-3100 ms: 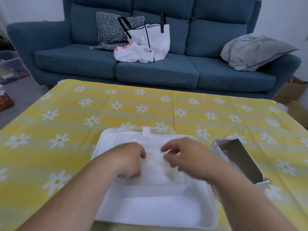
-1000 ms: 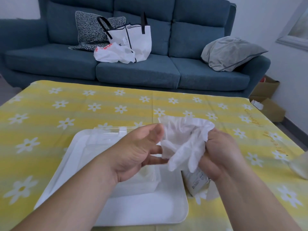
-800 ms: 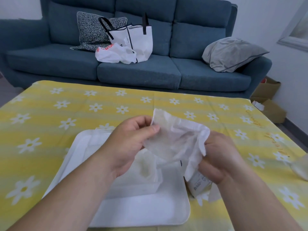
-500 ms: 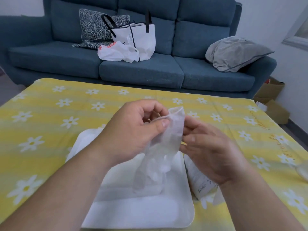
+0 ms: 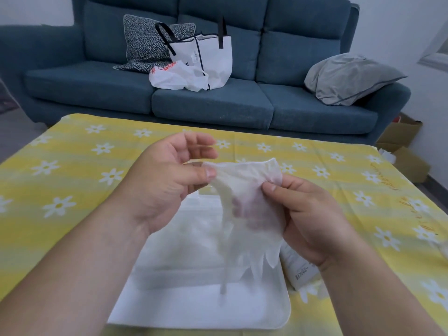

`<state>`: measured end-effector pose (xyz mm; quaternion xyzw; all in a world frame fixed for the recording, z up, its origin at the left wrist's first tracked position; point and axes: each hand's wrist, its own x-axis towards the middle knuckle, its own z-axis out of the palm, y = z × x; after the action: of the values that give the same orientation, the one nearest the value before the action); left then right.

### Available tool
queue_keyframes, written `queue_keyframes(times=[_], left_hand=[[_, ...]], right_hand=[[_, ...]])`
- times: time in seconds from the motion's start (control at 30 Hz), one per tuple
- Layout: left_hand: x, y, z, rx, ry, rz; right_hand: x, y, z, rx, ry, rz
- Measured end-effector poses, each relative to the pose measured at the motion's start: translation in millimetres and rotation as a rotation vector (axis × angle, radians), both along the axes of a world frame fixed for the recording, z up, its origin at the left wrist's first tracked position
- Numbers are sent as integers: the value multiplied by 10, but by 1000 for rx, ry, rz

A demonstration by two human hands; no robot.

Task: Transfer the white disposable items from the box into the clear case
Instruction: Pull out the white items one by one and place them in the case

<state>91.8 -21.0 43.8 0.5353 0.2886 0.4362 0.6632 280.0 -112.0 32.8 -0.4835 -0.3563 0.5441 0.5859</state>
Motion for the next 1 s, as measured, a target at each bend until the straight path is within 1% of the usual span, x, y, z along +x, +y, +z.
queue_keyframes(times=[0.07, 0.13, 0.2, 0.27, 0.33, 0.43, 0.5, 0.57, 0.63, 0.7, 0.77, 0.83, 0.87, 0.9, 0.93, 0.97, 1.0], left_hand=[[-4, 11, -7, -110, -137, -36], [8, 9, -55, -206, -165, -118], [30, -21, -145, -249, -73, -275], [51, -91, -218, -250, 34, -427], [99, -175, -225, -238, 89, -513], [149, -225, -160, -251, 127, -496], [155, -209, -144, -221, 229, -436], [152, -197, -159, -233, 302, -360], [167, -210, -153, -246, 328, -327], [181, -217, -146, -261, 311, -307], [170, -195, -139, -267, 267, -265], [145, -155, -134, -246, 189, -247], [136, -141, -124, -239, 142, -244], [121, -120, -128, -242, 93, -238], [107, -97, -139, -258, 43, -225], [102, -77, -150, -281, -6, -215], [100, -61, -156, -303, -49, -214]], right_hand=[[5, 4, 10, 25, 97, -7], [14, 3, 23, 34, 186, -4], [12, 5, 41, 38, 251, 21], [15, 10, 42, 26, 289, 49], [18, 7, 26, -8, 265, 79], [26, -8, 7, -60, 178, 98], [50, -17, -2, -66, 147, 85], [78, -27, -14, -73, 111, 84], [88, -59, -5, -101, 16, 113], [134, -91, 30, -120, -105, 98], [212, -102, 77, -127, -235, -50], [394, -105, 44, -196, -422, -302], [487, -114, 10, -258, -559, -409], [582, -118, -42, -330, -733, -441], [643, -131, -81, -405, -896, -409], [678, -133, -122, -475, -1011, -345], [692, -136, -173, -537, -1083, -268]])
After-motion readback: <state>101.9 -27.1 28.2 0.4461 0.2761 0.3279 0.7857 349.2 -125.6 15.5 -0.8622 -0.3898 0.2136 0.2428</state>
